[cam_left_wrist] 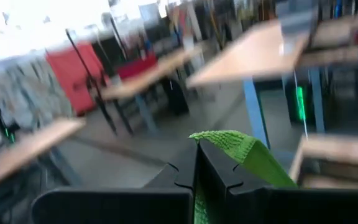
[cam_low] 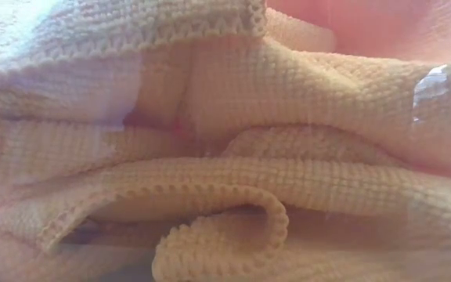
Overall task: Sort microfiber towel by color & place in baskets
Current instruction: Put the green towel into the top transparent bin
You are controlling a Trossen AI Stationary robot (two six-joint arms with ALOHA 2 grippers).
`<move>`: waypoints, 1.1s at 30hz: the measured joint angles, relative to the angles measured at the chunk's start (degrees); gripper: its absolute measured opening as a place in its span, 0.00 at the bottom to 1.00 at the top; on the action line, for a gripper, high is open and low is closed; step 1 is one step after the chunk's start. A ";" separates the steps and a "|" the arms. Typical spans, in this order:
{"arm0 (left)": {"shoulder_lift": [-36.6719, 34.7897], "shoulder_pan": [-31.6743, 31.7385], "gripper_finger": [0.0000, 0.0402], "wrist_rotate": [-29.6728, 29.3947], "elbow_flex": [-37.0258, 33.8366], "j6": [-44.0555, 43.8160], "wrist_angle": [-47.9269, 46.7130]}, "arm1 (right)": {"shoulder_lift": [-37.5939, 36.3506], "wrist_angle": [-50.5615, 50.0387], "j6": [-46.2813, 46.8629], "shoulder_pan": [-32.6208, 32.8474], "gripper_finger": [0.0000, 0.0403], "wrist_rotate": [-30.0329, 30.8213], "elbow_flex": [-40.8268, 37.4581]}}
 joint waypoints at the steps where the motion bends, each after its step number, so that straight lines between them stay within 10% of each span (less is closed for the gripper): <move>1: 0.25 -0.02 0.00 -0.52 0.00 -0.10 -2.00 | 0.00 0.01 -0.03 0.00 0.00 -0.01 0.00; 20: 14.22 -2.17 0.00 -5.47 -0.02 -46.94 -24.39 | 0.02 -0.23 -1.01 0.00 0.00 0.01 0.00; 33: 20.72 -1.83 0.00 -2.46 0.15 -58.15 -27.78 | 0.02 -2.15 -3.62 0.00 0.00 -0.51 0.00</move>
